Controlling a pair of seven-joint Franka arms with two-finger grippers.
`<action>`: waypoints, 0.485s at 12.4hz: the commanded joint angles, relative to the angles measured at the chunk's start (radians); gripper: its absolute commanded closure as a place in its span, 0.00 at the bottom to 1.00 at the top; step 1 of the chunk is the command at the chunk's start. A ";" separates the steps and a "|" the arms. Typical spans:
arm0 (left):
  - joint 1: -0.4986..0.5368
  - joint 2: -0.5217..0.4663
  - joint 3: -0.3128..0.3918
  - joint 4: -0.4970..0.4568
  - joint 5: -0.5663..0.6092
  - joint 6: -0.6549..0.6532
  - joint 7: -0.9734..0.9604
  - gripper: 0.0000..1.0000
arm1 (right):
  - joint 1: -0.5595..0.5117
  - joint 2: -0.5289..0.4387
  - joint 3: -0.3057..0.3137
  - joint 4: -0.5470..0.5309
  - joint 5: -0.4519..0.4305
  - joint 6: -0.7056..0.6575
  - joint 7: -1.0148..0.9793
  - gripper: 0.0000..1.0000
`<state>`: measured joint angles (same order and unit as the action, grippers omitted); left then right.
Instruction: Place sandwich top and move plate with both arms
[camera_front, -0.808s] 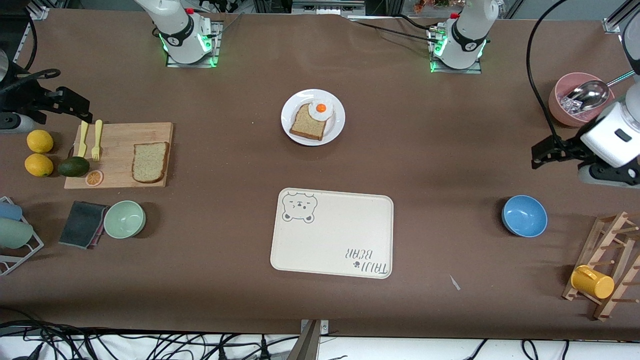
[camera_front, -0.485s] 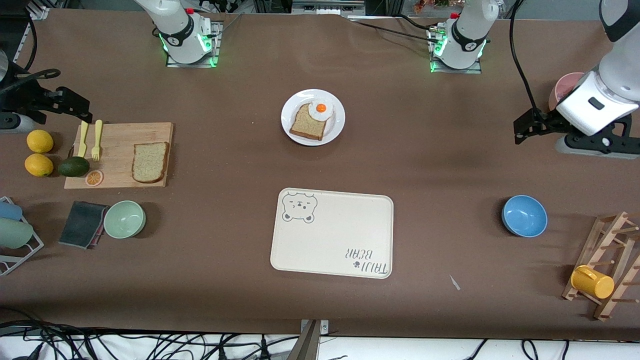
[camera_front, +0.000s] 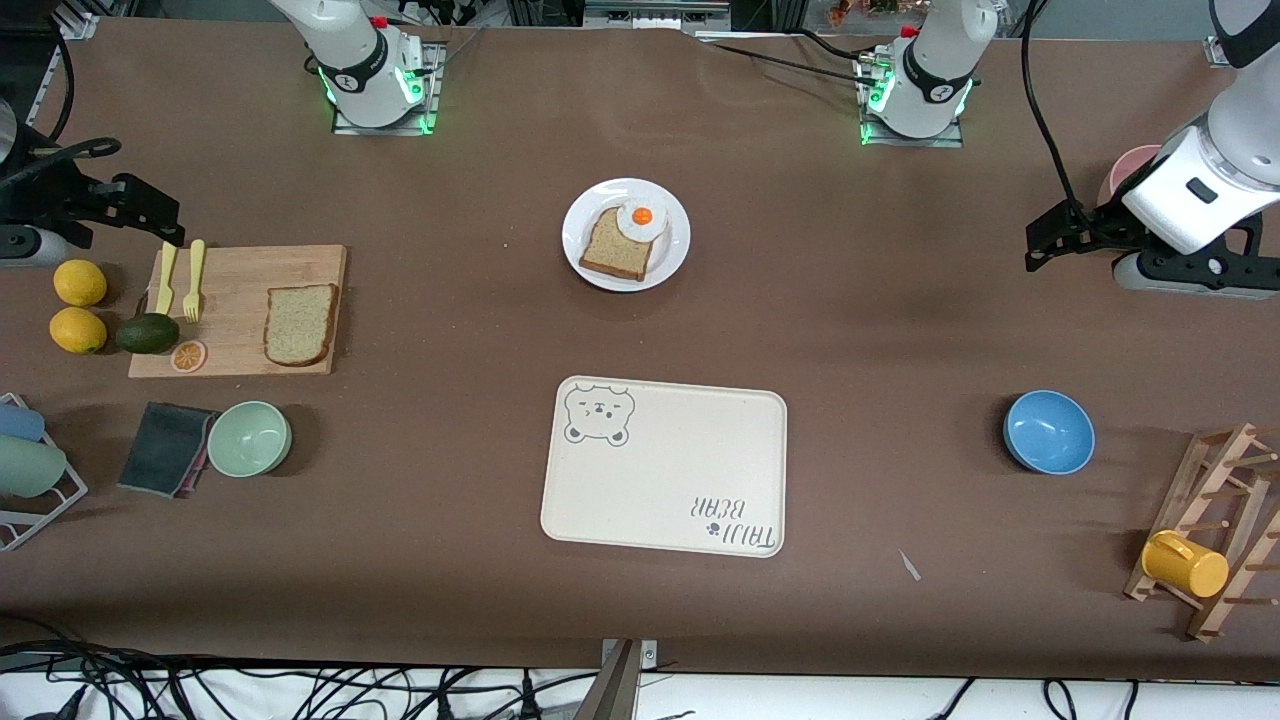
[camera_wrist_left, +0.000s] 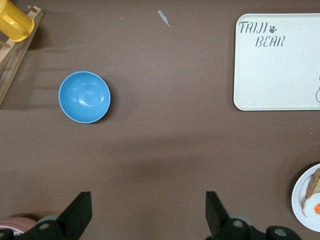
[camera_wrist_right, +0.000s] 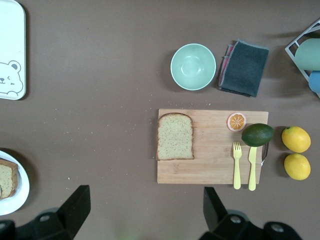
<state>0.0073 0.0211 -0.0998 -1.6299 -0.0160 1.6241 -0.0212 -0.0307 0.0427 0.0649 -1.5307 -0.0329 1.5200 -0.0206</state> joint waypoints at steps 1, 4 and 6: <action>-0.013 0.008 0.011 0.014 -0.015 0.007 0.007 0.00 | 0.006 0.011 -0.005 0.027 -0.004 -0.012 0.001 0.00; -0.012 0.011 0.011 0.019 -0.013 0.003 0.007 0.00 | 0.006 0.011 -0.005 0.027 -0.004 -0.012 0.001 0.00; -0.010 0.011 0.011 0.021 -0.013 0.003 0.007 0.00 | 0.006 0.011 -0.005 0.027 -0.005 -0.012 0.001 0.00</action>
<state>0.0040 0.0231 -0.0997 -1.6292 -0.0160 1.6289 -0.0212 -0.0307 0.0428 0.0649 -1.5307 -0.0329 1.5200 -0.0206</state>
